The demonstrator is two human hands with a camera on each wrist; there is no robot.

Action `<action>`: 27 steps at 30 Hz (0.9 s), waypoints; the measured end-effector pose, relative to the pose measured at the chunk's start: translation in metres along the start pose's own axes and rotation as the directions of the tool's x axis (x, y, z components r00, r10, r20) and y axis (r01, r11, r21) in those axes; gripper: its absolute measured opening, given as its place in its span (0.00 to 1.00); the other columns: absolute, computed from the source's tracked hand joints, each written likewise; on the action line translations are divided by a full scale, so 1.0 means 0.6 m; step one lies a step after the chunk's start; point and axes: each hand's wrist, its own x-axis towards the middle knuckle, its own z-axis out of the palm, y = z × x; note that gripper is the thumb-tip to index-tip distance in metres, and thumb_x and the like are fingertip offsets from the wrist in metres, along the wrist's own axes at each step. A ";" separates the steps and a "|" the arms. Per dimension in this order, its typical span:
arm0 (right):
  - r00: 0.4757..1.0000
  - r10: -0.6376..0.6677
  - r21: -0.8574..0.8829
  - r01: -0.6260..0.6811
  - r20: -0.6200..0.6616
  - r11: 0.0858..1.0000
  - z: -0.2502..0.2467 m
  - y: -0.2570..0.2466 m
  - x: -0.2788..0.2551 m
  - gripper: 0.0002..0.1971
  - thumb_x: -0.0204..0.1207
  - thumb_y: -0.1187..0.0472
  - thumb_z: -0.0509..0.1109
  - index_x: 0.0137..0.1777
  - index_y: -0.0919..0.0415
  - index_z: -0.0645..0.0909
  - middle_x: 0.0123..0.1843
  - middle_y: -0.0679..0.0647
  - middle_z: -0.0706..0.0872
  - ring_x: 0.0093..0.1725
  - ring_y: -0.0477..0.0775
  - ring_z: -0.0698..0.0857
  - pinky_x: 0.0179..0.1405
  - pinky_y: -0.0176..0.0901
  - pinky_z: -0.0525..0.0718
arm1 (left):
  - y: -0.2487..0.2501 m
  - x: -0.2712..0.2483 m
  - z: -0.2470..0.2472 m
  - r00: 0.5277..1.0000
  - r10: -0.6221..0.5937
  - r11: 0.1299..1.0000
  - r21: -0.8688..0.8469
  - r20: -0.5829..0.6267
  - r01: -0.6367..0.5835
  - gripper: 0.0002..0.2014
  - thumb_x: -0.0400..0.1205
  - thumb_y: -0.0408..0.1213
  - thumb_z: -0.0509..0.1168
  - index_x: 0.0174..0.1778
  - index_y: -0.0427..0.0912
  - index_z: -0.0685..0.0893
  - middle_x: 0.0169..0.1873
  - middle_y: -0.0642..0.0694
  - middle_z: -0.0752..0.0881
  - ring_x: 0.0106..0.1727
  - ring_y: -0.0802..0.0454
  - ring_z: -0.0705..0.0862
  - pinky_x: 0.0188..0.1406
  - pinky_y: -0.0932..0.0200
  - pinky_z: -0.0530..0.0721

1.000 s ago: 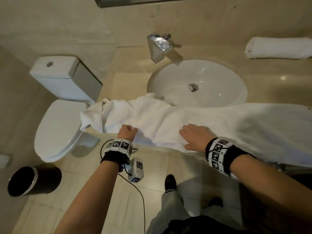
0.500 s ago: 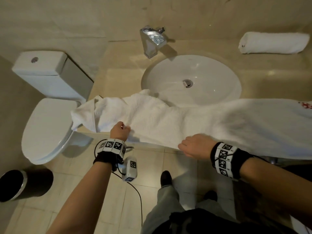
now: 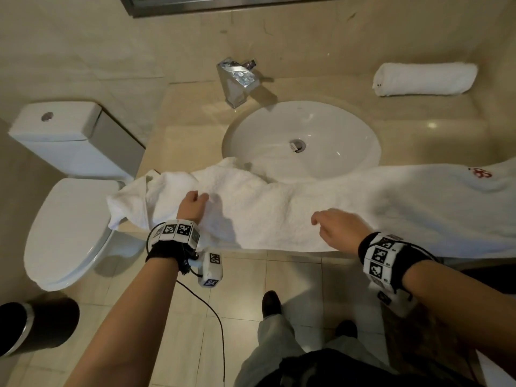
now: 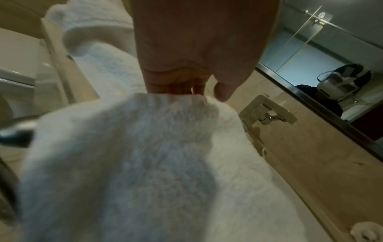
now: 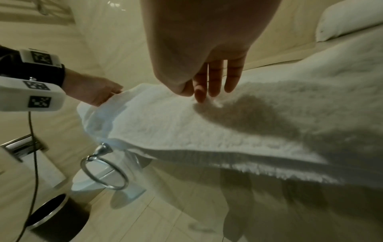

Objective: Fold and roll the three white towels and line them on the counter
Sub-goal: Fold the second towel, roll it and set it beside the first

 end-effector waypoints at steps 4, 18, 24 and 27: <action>0.995 0.100 0.081 -0.099 0.000 0.992 -0.016 0.015 -0.003 0.16 0.81 0.63 0.54 0.66 0.54 0.74 0.60 0.53 0.82 0.59 0.53 0.79 0.57 0.46 0.77 | 0.024 0.025 -0.003 0.989 -0.089 0.996 -0.013 0.122 0.091 0.12 0.84 0.33 0.56 0.52 0.29 0.82 0.58 0.31 0.82 0.56 0.36 0.81 0.58 0.50 0.79; 0.878 -0.475 -0.101 0.479 0.063 0.872 -0.048 -0.218 0.104 0.24 0.78 0.69 0.60 0.74 0.56 0.67 0.64 0.57 0.75 0.60 0.58 0.76 0.45 0.51 0.77 | 0.000 -0.027 -0.022 0.912 0.035 0.973 -0.223 0.410 0.062 0.15 0.79 0.17 0.55 0.54 0.35 0.81 0.41 0.44 0.83 0.38 0.50 0.82 0.36 0.62 0.84; 0.759 -0.578 -0.488 0.643 0.300 0.591 -0.026 -0.277 0.162 0.15 0.61 0.61 0.78 0.48 0.50 0.86 0.50 0.53 0.84 0.49 0.57 0.83 0.38 0.46 0.79 | -0.094 -0.014 -0.038 0.956 -0.126 0.949 0.312 0.265 0.038 0.16 0.81 0.35 0.62 0.57 0.24 0.82 0.56 0.28 0.84 0.57 0.32 0.84 0.50 0.47 0.82; 0.736 -0.593 -0.532 0.662 0.328 0.527 -0.012 -0.283 0.187 0.09 0.52 0.58 0.81 0.31 0.47 0.85 0.41 0.44 0.86 0.46 0.52 0.86 0.41 0.42 0.81 | -0.108 -0.029 -0.031 0.869 -0.203 0.944 0.325 0.452 0.051 0.17 0.84 0.34 0.57 0.64 0.28 0.79 0.56 0.36 0.83 0.53 0.42 0.84 0.40 0.58 0.78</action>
